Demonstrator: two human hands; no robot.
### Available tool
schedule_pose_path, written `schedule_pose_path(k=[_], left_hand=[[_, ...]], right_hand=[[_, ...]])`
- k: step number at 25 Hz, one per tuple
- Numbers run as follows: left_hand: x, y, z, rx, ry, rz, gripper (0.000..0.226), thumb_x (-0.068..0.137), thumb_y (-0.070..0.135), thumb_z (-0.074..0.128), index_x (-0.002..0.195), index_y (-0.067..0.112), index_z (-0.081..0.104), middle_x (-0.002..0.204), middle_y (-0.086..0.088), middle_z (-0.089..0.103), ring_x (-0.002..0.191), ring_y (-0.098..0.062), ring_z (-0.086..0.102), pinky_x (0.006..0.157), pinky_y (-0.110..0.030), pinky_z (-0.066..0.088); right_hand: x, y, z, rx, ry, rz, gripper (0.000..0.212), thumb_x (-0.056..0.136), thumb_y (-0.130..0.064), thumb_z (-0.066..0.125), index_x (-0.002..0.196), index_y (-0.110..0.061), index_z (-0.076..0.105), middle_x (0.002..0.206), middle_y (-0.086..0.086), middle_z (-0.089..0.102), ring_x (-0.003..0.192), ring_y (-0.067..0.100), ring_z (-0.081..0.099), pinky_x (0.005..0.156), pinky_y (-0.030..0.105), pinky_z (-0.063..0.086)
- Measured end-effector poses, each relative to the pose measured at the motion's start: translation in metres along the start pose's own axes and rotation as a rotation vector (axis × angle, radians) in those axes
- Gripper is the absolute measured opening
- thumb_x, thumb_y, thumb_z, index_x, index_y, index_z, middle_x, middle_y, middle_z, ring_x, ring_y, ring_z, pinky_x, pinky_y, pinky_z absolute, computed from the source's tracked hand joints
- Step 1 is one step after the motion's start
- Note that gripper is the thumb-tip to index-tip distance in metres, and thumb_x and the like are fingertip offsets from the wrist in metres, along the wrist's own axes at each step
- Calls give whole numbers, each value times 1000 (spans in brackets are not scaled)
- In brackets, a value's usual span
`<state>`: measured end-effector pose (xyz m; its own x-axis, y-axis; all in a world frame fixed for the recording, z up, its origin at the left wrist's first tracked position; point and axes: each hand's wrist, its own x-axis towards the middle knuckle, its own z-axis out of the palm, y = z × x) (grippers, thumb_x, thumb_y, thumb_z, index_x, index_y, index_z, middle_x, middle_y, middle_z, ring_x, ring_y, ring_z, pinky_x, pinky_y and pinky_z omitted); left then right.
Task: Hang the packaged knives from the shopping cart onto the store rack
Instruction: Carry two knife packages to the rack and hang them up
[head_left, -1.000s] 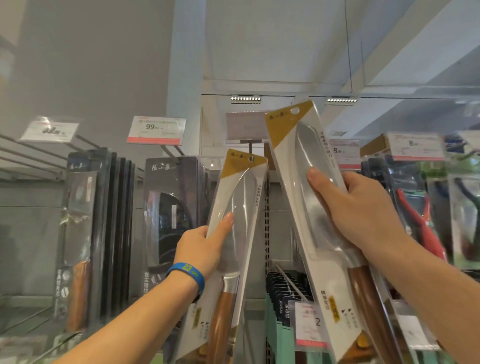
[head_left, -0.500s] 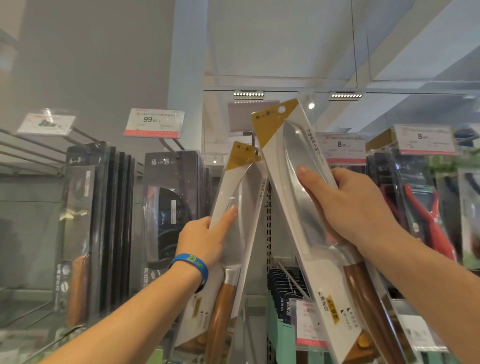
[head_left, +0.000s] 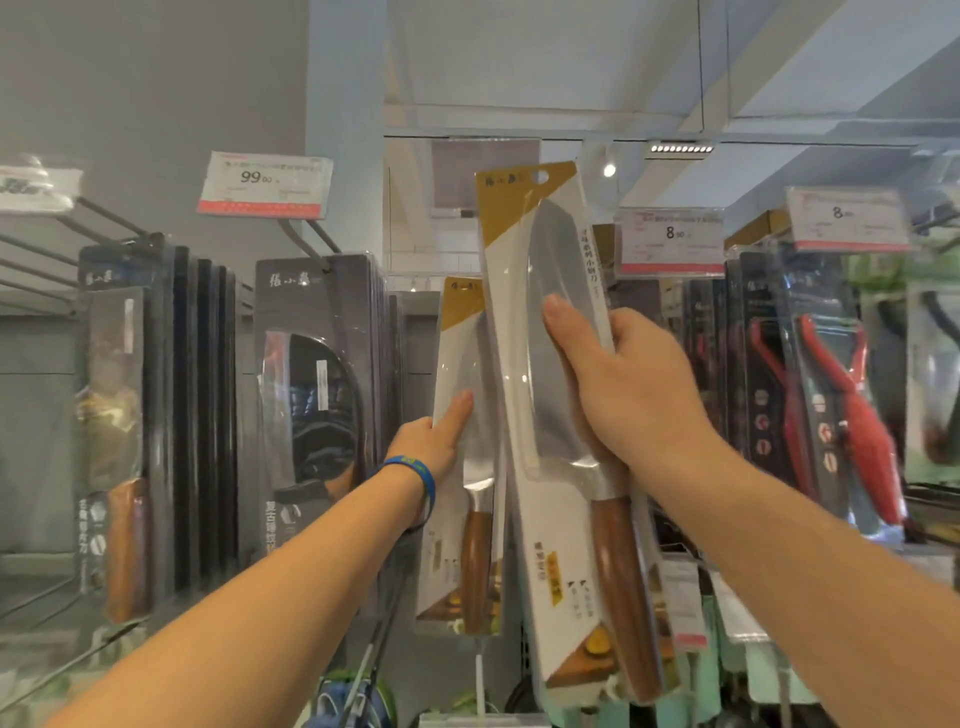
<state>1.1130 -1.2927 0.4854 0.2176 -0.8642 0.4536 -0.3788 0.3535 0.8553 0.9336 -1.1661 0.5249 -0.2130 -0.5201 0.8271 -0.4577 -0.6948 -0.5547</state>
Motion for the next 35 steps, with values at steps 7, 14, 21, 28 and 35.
schedule_pose_path(k=[7,14,21,28,35], left_hand=[[-11,9,1,186,-20,130,47,96,35,55,137,14,50,132,-6,61,110,-23,61,94,-33,49],[-34,70,-50,-289,155,645,67,83,52,63,144,34,41,127,25,56,106,13,59,90,-19,48],[-18,148,-90,158,207,880,22,96,39,60,117,37,65,119,26,60,98,1,59,81,-9,43],[-13,151,-92,185,232,894,12,95,46,58,94,36,64,88,19,66,83,-4,60,63,-16,44],[-6,143,-91,195,258,923,26,97,46,56,104,24,67,93,10,69,87,-14,64,74,-33,54]], right_hand=[[-24,13,21,120,12,90,52,85,-75,54,90,-24,65,85,0,70,79,19,68,78,48,60],[-41,17,29,156,-72,99,59,75,-84,48,87,-28,61,79,-22,68,68,-1,64,65,30,55],[-43,16,30,167,-68,142,67,76,-83,49,89,-19,61,79,-11,70,72,8,66,75,42,58],[-44,11,44,21,-97,84,69,74,-87,39,79,-19,52,67,-9,58,61,5,52,59,29,39],[-44,16,55,-154,-123,117,69,74,-85,28,79,-19,47,73,-4,53,63,11,48,55,28,33]])
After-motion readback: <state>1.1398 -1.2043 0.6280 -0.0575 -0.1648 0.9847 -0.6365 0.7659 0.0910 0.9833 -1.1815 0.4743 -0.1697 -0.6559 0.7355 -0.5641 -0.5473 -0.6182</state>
